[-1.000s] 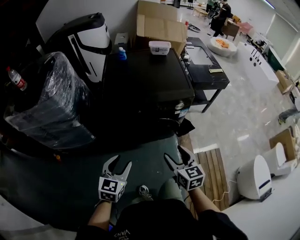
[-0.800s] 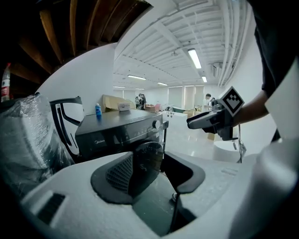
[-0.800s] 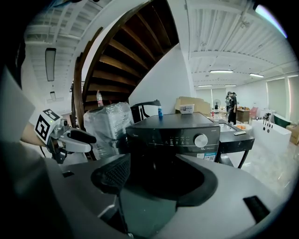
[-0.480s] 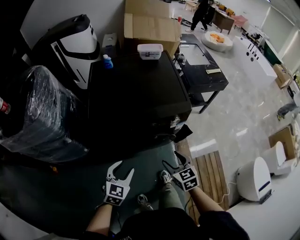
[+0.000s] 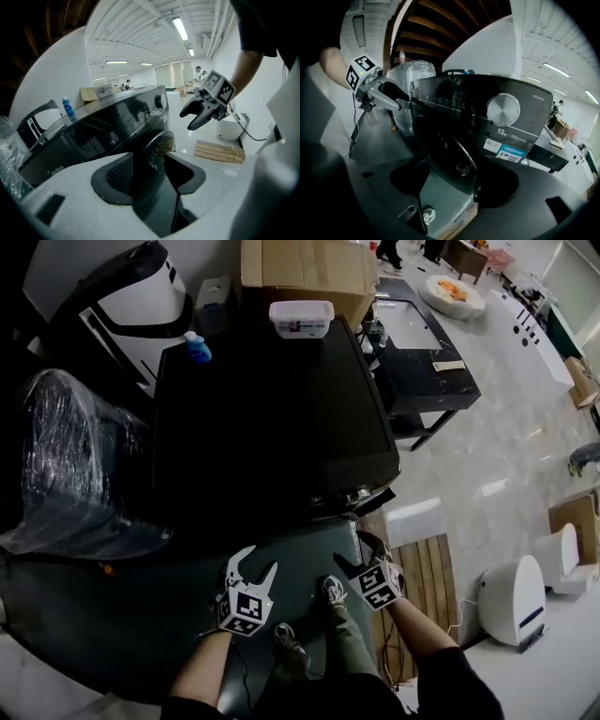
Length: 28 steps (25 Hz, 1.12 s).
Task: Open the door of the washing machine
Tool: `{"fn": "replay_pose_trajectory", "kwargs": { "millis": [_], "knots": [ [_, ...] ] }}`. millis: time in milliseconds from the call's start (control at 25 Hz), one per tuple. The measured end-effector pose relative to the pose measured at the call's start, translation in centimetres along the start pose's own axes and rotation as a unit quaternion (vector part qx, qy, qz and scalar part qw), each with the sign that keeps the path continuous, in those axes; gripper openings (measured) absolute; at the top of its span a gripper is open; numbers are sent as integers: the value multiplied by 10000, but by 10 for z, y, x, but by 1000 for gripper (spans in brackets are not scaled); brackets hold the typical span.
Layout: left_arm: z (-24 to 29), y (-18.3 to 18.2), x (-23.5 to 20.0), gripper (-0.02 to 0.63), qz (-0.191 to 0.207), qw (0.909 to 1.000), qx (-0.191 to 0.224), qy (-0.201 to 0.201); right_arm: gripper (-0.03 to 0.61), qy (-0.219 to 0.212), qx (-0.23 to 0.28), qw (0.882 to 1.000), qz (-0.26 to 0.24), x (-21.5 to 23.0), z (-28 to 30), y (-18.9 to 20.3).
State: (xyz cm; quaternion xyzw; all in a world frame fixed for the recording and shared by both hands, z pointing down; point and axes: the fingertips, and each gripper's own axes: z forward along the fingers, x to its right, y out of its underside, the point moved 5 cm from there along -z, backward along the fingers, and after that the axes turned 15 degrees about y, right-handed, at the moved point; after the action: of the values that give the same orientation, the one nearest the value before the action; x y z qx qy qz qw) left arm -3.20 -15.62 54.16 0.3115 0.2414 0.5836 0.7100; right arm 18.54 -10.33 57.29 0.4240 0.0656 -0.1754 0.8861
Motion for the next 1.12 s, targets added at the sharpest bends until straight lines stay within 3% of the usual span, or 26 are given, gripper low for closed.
{"fn": "replay_pose_trajectory", "kwargs": {
  "millis": [120, 400, 680, 960, 1120],
  "knots": [
    [22, -4, -13, 205, 210, 9996, -159, -30, 302, -117, -92, 9982, -577, 5, 28, 12],
    [59, -3, -27, 212, 554, 9975, -428, -73, 302, -458, -200, 9921, -1152, 19, 81, 38],
    [77, 4, -29, 212, 783, 9947, -668, 13, 288, -1004, -50, 9710, -2168, 16, 106, 47],
    [89, 3, -35, 213, 797, 9944, -692, -51, 249, -1255, 35, 9565, -2633, 10, 121, 52],
    [96, 2, -36, 213, 968, 9915, -866, -59, 222, -1146, 169, 9523, -2823, 10, 123, 56]
  ]
}}
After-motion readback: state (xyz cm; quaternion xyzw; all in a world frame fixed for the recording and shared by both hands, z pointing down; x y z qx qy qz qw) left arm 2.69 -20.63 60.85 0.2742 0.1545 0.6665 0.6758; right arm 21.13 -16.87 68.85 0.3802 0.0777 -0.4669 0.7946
